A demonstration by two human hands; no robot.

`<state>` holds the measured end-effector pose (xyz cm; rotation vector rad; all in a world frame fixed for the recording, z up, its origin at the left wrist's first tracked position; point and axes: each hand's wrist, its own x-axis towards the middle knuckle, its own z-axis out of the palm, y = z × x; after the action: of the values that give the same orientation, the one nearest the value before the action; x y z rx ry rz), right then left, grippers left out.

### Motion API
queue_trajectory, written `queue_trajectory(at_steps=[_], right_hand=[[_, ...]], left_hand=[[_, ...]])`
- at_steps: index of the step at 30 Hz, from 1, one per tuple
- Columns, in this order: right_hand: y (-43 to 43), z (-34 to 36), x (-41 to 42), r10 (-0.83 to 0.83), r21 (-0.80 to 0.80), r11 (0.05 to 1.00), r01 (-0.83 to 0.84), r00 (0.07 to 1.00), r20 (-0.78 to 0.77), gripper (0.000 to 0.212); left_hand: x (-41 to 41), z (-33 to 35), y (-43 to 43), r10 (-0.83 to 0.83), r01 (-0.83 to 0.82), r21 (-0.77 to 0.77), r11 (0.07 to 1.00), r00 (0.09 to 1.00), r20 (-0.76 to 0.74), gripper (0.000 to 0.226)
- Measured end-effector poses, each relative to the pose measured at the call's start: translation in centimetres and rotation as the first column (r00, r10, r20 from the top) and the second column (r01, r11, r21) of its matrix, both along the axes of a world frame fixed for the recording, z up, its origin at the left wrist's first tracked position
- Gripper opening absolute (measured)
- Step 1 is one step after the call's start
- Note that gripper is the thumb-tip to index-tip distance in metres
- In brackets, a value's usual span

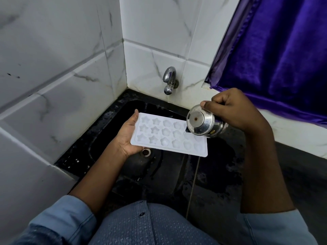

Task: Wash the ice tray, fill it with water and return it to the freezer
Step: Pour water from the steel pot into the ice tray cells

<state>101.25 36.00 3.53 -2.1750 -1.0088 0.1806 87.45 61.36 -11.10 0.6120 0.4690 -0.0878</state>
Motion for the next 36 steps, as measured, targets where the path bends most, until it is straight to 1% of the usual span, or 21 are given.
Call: queue_trajectory(at_steps=[22, 36], right_hand=[[0.8, -0.2, -0.2, 0.017, 0.004, 1.0, -0.017, 1.0, -0.001, 0.058], [1.0, -0.3, -0.3, 0.011, 0.01, 1.0, -0.011, 1.0, -0.025, 0.059]], left_hand=[[-0.1, -0.6, 0.6, -0.043, 0.044, -0.037, 0.998, 0.998, 0.047, 0.077], [0.3, -0.9, 0.8, -0.028, 0.031, -0.053, 0.998, 0.998, 0.057, 0.076]])
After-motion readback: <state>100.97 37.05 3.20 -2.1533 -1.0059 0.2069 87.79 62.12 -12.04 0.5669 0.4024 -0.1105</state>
